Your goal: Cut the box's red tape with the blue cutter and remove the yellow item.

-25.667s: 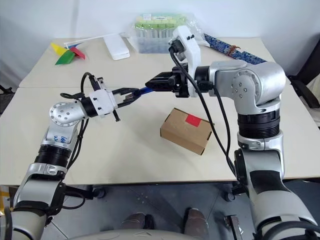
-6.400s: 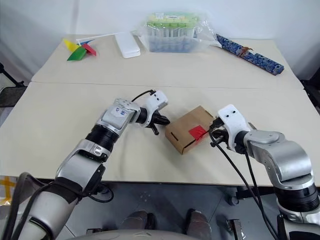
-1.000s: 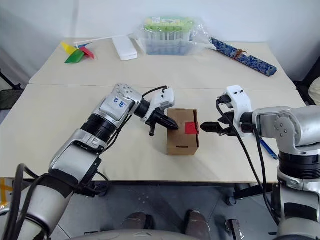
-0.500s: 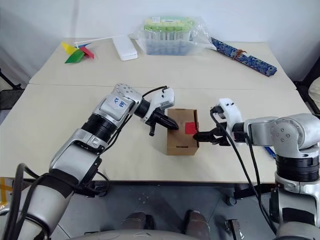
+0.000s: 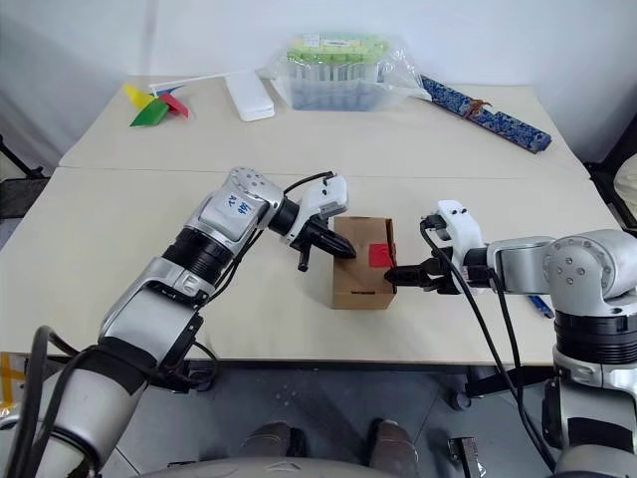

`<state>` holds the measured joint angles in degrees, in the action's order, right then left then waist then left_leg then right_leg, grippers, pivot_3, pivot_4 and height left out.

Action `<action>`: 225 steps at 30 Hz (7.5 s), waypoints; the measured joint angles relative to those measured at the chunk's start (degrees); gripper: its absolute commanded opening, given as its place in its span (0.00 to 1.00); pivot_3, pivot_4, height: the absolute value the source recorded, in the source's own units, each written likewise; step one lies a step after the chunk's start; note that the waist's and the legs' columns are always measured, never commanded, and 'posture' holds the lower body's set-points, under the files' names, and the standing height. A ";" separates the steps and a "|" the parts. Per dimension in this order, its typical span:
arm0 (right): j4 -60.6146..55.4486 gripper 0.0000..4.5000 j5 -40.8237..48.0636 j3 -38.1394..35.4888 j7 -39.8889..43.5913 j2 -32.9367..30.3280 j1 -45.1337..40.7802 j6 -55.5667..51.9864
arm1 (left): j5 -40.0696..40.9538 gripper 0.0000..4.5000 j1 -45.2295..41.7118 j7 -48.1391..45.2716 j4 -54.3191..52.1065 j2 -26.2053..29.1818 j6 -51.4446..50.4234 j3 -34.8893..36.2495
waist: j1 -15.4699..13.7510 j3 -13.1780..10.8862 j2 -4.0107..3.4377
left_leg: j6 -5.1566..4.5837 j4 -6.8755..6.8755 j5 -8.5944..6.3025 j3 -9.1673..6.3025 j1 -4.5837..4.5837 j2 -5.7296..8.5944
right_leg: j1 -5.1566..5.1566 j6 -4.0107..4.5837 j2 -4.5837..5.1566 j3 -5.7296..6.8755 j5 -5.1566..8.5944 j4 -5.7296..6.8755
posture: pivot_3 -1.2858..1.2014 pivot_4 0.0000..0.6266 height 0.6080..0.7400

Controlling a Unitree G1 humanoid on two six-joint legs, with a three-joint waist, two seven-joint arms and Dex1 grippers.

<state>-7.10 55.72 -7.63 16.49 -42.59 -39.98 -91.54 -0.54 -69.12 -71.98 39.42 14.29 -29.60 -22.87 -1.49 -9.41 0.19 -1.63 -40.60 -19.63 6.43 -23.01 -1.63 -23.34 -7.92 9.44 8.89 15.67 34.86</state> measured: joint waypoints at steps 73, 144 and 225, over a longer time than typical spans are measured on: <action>6.18 0.99 -9.71 -0.47 7.82 -1.20 -5.81 -0.68 | 0.10 0.00 1.88 -0.53 -3.07 -0.27 -1.44 -0.13 | 0.09 -0.01 -0.02 | -0.13 -0.35 -0.07 0.10 -0.11 -0.04 | -0.03 0.02 0.03 -0.17 0.00 0.03 | 0.52 0.24 1.00; 19.63 0.99 -24.81 20.40 27.04 -4.84 -3.23 19.70 | 0.10 0.00 5.75 -0.09 -8.97 0.12 -2.18 -2.44 | 0.05 0.77 0.33 | -0.46 -0.37 -0.34 -0.92 0.82 -0.12 | 1.52 0.07 0.40 0.20 0.02 -1.01 | 0.52 0.24 1.00; 34.56 0.99 -31.99 12.92 43.17 -3.98 -17.04 17.71 | 0.17 0.00 6.48 -2.83 -10.27 3.74 3.55 -1.70 | 1.63 0.11 -1.17 | -0.46 -0.27 -0.63 -0.62 0.67 -0.17 | 1.27 0.01 0.29 0.24 -0.01 -0.97 | 0.52 0.24 1.00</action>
<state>27.46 23.73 5.29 59.66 -46.58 -57.02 -73.82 -0.37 -62.64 -74.82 29.15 18.03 -26.05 -24.57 0.14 -9.30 -0.97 -2.09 -40.87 -20.26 5.81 -22.34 -1.80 -22.07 -7.91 9.73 9.12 15.67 33.89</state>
